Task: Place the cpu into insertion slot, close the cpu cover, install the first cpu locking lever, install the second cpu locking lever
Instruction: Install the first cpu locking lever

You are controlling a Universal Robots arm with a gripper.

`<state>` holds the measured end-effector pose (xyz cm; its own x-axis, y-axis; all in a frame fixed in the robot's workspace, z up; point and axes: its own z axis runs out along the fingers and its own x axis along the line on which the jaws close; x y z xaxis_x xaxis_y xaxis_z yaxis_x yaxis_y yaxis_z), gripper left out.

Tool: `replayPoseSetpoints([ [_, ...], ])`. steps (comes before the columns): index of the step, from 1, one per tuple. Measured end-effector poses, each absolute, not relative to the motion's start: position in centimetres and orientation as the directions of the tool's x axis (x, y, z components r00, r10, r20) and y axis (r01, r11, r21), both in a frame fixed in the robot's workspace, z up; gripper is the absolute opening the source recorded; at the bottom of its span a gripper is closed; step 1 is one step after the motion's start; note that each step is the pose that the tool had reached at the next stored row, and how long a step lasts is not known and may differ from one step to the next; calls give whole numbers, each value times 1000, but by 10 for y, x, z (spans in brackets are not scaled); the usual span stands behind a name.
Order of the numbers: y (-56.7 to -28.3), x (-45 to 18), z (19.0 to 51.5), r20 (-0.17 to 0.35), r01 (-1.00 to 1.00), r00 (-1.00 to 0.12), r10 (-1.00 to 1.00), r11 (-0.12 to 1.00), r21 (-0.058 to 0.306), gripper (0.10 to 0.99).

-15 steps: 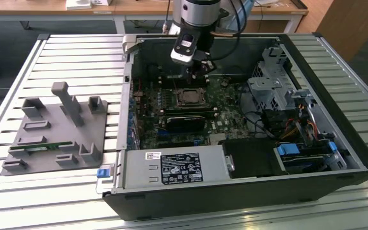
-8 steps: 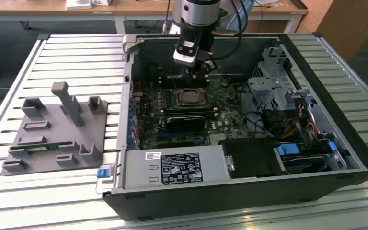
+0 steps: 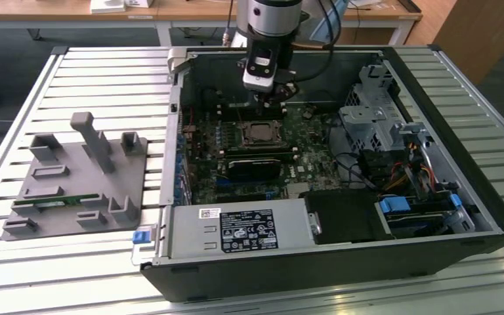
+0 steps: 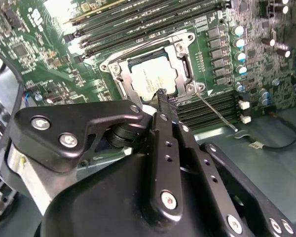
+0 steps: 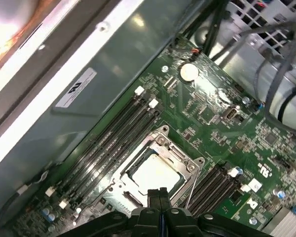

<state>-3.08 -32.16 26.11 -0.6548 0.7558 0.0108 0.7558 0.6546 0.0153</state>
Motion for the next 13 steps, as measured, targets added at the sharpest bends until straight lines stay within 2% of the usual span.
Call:
replayPoseSetpoints([
  [13,-322,-31,261,11,606,-796,606,796,15,106],
])
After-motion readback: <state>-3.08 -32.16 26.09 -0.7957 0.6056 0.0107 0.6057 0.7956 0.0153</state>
